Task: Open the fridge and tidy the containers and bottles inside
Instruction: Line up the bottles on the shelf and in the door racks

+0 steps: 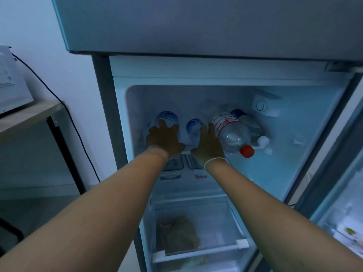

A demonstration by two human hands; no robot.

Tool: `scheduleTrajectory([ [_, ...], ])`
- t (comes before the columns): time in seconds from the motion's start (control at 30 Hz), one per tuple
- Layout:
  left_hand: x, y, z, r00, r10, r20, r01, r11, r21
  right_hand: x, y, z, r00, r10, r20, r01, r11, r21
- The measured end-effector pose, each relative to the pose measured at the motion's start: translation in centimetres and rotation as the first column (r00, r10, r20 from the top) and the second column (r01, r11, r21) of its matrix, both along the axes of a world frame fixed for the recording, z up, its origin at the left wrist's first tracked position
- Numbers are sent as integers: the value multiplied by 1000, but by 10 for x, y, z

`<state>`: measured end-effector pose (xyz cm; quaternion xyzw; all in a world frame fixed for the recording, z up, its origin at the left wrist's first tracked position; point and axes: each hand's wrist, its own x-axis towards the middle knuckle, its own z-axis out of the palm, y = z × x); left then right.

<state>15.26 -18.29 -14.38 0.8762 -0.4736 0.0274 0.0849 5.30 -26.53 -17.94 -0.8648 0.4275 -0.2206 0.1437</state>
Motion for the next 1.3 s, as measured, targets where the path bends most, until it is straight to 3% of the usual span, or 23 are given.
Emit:
scheduleTrajectory([
  [0.13, 1, 3, 0, 1000, -11, -13, 11, 1000, -16, -7, 10, 5, 999, -29, -31, 28, 999, -38],
  [0.3, 3, 4, 1, 1000, -18, -21, 17, 999, -28, -9, 16, 15, 994, -111, 22, 110, 993, 47],
  [0.43, 3, 5, 1, 1000, -25, -10, 25, 999, -21, -10, 22, 18, 987, -157, -40, 160, 981, 109],
  [0.73, -1, 3, 6, 999, -42, -21, 43, 998, 34, -43, 47, 23, 986, -136, -97, 149, 979, 142],
  [0.87, -6, 3, 8, 997, -36, -76, 40, 998, 57, -81, 64, 28, 990, -132, -49, 135, 988, 74],
  [1.0, -27, 10, 11, 999, -37, -38, 40, 996, 80, -117, 84, 36, 988, -128, -81, 130, 991, 22],
  [1.3, -122, 35, 17, 957, -282, 68, 283, 959, -12, -208, 141, 36, 940, -197, -278, 197, 980, -28],
])
